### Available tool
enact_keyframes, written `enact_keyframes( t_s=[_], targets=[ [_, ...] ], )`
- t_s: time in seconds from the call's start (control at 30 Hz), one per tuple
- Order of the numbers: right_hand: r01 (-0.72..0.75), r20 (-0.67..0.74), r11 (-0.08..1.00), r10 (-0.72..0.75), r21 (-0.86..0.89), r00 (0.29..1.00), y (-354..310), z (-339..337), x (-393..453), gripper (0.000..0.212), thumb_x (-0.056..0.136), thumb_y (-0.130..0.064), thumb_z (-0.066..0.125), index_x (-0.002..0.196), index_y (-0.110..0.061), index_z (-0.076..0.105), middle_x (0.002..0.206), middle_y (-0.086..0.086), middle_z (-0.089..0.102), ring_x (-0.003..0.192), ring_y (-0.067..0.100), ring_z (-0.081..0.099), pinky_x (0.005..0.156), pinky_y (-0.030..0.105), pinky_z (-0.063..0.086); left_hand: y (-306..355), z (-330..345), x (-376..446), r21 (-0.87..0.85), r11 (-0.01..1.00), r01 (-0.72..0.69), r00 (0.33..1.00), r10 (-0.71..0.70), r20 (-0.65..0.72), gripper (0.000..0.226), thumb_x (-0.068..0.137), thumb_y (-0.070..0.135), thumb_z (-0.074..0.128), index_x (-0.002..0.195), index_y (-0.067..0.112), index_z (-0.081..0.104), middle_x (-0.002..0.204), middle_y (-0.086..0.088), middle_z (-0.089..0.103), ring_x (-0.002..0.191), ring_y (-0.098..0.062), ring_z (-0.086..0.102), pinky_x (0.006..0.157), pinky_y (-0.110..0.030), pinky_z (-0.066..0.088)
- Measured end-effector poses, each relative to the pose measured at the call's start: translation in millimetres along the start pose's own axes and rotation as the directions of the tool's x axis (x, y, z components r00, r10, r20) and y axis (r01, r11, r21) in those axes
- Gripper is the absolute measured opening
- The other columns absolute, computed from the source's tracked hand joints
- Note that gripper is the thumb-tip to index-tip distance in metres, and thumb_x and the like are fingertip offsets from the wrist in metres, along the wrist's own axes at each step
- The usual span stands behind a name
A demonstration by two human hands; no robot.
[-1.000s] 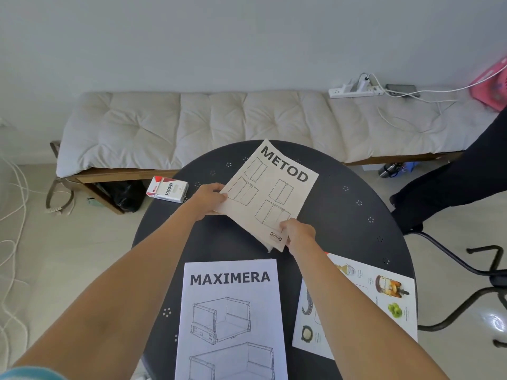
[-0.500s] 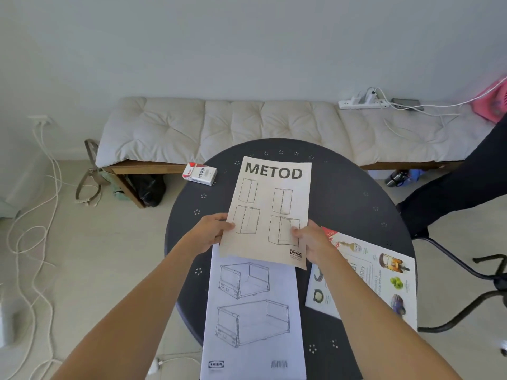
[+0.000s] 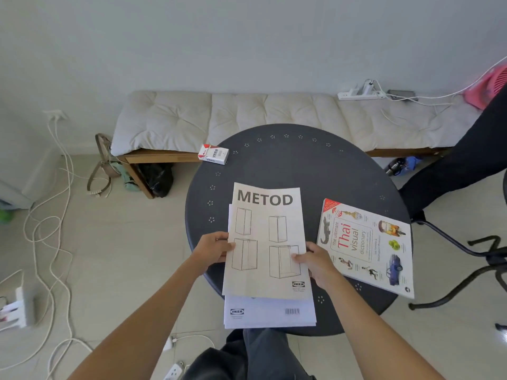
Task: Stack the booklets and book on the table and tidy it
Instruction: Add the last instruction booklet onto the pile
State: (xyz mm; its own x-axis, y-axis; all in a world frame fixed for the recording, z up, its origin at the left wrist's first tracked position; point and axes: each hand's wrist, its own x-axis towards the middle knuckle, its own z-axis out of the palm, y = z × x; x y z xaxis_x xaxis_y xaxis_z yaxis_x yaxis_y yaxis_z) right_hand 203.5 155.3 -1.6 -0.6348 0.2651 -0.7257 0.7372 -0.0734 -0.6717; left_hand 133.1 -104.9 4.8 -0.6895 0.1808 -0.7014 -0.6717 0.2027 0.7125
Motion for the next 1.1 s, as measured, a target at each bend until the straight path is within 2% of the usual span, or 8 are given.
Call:
enact_keyframes(
  t_s=[0.23, 0.4, 0.53, 0.67, 0.8, 0.97, 1.03, 1.1],
  targets=[
    [-0.004, -0.026, 0.998, 0.003, -0.055, 1.000, 26.5, 2.9, -13.8, 0.024, 0.083, 0.004, 0.066, 0.094, -0.017, 0.065, 0.106, 0.009, 0.072, 0.092, 0.025, 0.069, 0.074, 0.035, 0.058, -37.0, 6.5, -12.7, -0.006, 0.999, 0.041, 0.999, -0.042, -0.028, 0.017, 0.088, -0.001, 0.060, 0.104, 0.002, 0.064, 0.099, -0.011, 0.073, 0.076, -0.017, 0.072, 0.054, -0.022, 0.058],
    [0.028, -0.122, 0.964, -0.062, -0.266, 0.991, 33.5, 5.5, -17.3, 0.024, 0.083, -0.004, 0.070, 0.106, -0.009, 0.064, 0.106, 0.004, 0.070, 0.097, 0.022, 0.066, 0.085, 0.038, 0.055, -50.8, 13.8, -9.1, 0.137, 0.990, 0.026, 0.993, -0.010, -0.117, 0.022, 0.085, 0.004, 0.066, 0.107, 0.002, 0.060, 0.103, -0.015, 0.071, 0.092, -0.029, 0.070, 0.081, -0.040, 0.060],
    [0.120, -0.172, 0.871, -0.226, -0.477, 0.959, 32.8, 8.6, -24.7, 0.018, 0.081, -0.014, 0.073, 0.096, -0.010, 0.064, 0.096, 0.000, 0.068, 0.083, 0.014, 0.061, 0.061, 0.018, 0.044, -51.6, 16.8, -10.6, 0.339, 0.941, -0.021, 0.975, 0.095, -0.203, 0.019, 0.079, 0.010, 0.074, 0.092, 0.006, 0.062, 0.087, -0.013, 0.073, 0.081, -0.028, 0.072, 0.074, -0.039, 0.061],
    [0.124, -0.207, 0.767, -0.319, -0.629, 0.925, 34.6, 9.1, -27.8, 0.025, 0.080, -0.026, 0.074, 0.079, -0.014, 0.052, 0.072, -0.007, 0.058, 0.063, 0.008, 0.056, 0.049, 0.017, 0.035, -50.5, 18.5, -11.5, 0.499, 0.866, -0.025, 0.958, 0.164, -0.237, 0.023, 0.075, 0.016, 0.078, 0.084, 0.007, 0.059, 0.078, -0.011, 0.070, 0.073, -0.026, 0.069, 0.069, -0.034, 0.058],
    [0.065, -0.258, 0.706, -0.341, -0.705, 0.904, 33.7, 5.8, -28.6, 0.031, 0.081, -0.042, 0.070, 0.079, -0.018, 0.051, 0.068, -0.007, 0.055, 0.058, 0.006, 0.052, 0.047, 0.019, 0.031, -46.1, 17.4, -9.3, 0.617, 0.786, -0.033, 0.929, 0.252, -0.272, 0.030, 0.074, 0.022, 0.079, 0.084, 0.012, 0.052, 0.076, -0.001, 0.055, 0.068, -0.016, 0.050, 0.057, -0.023, 0.041],
    [-0.009, -0.424, 0.859, -0.243, -0.512, 0.872, 25.2, -22.9, -25.3, 0.032, 0.086, -0.042, 0.062, 0.086, -0.011, 0.062, 0.089, 0.003, 0.068, 0.079, 0.019, 0.061, 0.060, 0.025, 0.042, -18.5, 35.6, 3.5, 0.681, 0.723, -0.111, 0.902, 0.361, -0.236, 0.021, 0.084, 0.026, 0.069, 0.093, 0.014, 0.055, 0.093, -0.006, 0.060, 0.080, -0.016, 0.054, 0.069, -0.023, 0.044],
    [-0.087, -0.508, 0.959, -0.066, -0.271, 0.859, 23.3, -42.9, -22.4, 0.031, 0.088, -0.037, 0.062, 0.094, -0.006, 0.064, 0.099, 0.009, 0.070, 0.080, 0.023, 0.063, 0.062, 0.030, 0.050, 0.1, 54.3, 12.3, 0.704, 0.687, -0.180, 0.902, 0.401, -0.160, 0.022, 0.087, 0.024, 0.065, 0.103, 0.010, 0.060, 0.102, -0.009, 0.063, 0.087, -0.018, 0.058, 0.077, -0.026, 0.049],
    [-0.150, -0.500, 0.978, 0.202, 0.141, 0.842, 23.9, -63.8, -24.3, 0.032, 0.087, -0.029, 0.066, 0.105, -0.004, 0.059, 0.094, 0.013, 0.068, 0.079, 0.024, 0.066, 0.073, 0.036, 0.059, 21.0, 80.2, 22.7, 0.740, 0.620, -0.261, 0.894, 0.444, -0.057, 0.027, 0.088, 0.024, 0.063, 0.109, 0.007, 0.061, 0.108, -0.010, 0.064, 0.095, -0.022, 0.060, 0.085, -0.030, 0.050]
  ],
)
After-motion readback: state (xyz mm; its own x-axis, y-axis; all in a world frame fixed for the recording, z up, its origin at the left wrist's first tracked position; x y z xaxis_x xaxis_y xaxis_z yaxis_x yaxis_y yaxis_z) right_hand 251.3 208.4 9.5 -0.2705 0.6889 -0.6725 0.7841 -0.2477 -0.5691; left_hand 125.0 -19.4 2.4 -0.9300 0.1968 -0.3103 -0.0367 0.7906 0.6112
